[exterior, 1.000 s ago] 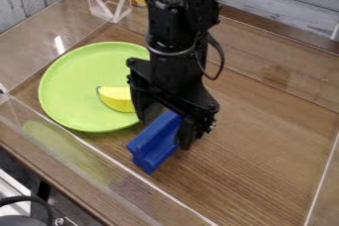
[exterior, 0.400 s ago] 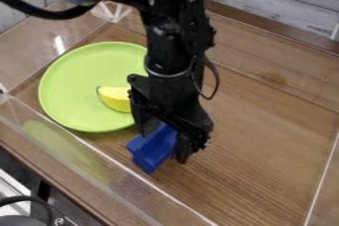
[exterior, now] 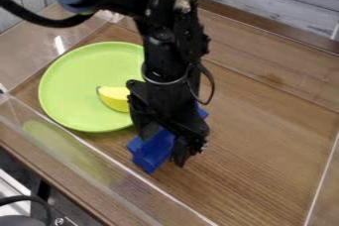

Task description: Put the blue object in the green plate

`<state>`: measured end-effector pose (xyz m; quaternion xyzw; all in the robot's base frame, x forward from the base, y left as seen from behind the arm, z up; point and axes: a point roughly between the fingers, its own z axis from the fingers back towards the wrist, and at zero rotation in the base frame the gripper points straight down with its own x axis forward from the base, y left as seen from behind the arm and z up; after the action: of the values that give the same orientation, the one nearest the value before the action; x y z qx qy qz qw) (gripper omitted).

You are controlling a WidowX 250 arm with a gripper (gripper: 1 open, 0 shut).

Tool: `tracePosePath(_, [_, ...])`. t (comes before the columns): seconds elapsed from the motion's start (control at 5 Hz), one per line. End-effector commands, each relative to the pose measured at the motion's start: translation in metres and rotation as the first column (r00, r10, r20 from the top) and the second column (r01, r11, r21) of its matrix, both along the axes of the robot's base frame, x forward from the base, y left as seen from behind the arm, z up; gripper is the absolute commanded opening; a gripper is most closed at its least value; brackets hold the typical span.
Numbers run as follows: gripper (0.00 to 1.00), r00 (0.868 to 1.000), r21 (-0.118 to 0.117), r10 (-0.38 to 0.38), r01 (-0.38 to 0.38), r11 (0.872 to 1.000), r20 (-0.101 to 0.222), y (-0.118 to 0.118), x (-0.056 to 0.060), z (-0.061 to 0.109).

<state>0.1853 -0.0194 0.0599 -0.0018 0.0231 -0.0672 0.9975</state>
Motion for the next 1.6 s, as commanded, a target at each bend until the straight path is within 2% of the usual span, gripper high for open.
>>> tracePosePath(0.0, [1.0, 1.0, -0.007, 0.001, -0.001, 1.0, 0.014, 0.002, 0.002, -0.002])
tracePosePath(0.4, [1.0, 1.0, -0.017, 0.002, -0.001, 1.0, 0.02, 0.005, 0.002, -0.012])
tracePosePath(0.6, [0.0, 1.0, -0.022, 0.003, -0.003, 1.0, 0.025, 0.007, 0.002, -0.017])
tracePosePath(1.4, [0.0, 1.0, -0.022, 0.014, -0.014, 1.0, 0.011, 0.015, 0.0, 0.007])
